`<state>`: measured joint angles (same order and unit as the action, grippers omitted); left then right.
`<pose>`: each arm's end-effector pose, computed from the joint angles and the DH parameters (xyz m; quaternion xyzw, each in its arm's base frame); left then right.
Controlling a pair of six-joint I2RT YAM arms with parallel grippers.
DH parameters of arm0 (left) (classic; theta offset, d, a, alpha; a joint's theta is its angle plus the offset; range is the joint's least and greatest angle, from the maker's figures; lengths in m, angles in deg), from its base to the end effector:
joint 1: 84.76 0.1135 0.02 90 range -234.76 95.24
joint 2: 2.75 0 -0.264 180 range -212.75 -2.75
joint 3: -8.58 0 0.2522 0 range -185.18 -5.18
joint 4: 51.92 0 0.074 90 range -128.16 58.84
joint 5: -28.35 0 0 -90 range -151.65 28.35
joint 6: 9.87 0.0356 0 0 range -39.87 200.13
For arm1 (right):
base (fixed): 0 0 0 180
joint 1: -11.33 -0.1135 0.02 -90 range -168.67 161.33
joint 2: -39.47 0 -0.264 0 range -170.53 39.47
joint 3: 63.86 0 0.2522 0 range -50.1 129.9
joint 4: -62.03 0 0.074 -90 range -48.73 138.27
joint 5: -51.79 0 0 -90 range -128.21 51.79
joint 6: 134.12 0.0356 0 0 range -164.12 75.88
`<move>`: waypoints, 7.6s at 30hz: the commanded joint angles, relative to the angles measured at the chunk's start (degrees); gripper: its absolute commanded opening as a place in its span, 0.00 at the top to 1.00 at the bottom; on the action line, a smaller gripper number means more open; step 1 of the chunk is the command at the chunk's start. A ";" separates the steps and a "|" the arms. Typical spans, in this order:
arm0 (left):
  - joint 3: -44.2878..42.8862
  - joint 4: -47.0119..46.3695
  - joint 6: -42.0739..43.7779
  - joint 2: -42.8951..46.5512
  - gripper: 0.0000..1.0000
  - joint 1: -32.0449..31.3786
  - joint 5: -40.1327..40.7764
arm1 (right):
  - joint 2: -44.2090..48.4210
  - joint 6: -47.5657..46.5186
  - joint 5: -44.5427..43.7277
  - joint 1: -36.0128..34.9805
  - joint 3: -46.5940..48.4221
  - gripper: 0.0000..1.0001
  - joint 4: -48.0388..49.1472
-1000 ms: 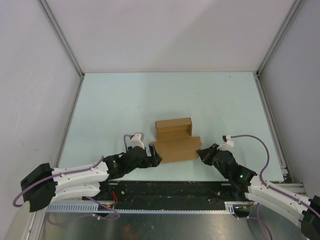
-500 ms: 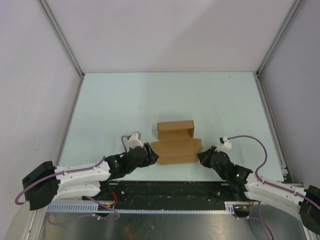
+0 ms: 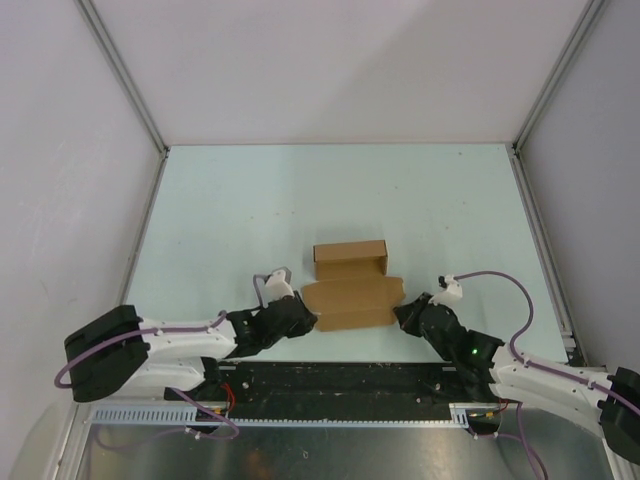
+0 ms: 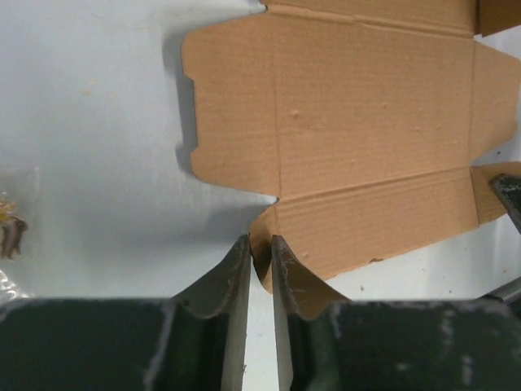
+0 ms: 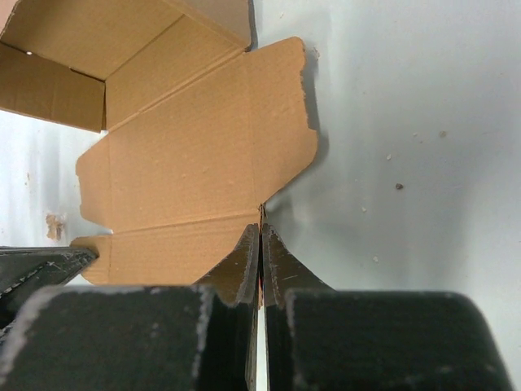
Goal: Fold the paper box
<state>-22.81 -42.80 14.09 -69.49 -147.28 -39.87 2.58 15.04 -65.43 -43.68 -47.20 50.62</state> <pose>0.1030 -0.1694 0.1351 -0.1009 0.9028 -0.2667 0.3219 0.0910 0.1016 0.1293 0.1454 0.8439 0.2862 0.4300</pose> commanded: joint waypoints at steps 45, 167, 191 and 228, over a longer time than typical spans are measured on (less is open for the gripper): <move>-31.32 24.33 18.14 -29.32 0.60 -13.50 19.62 | -29.65 -7.75 -28.94 -22.34 16.62 0.98 -7.09; -17.36 32.59 17.18 10.32 0.37 -4.10 19.35 | -30.58 4.48 -33.60 -28.77 38.95 0.37 -34.19; -6.63 20.55 6.98 3.73 0.60 -5.77 10.91 | -12.16 -1.06 -26.83 -19.35 28.48 0.37 -30.21; -35.54 40.50 21.83 -37.84 0.72 -16.58 28.58 | -2.59 3.33 -29.64 -18.65 24.44 0.37 -38.29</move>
<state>-55.79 -4.95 37.69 -103.39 -162.75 -10.06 -2.35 16.39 -91.90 -62.67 -22.13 14.86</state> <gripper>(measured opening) 0.272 0.633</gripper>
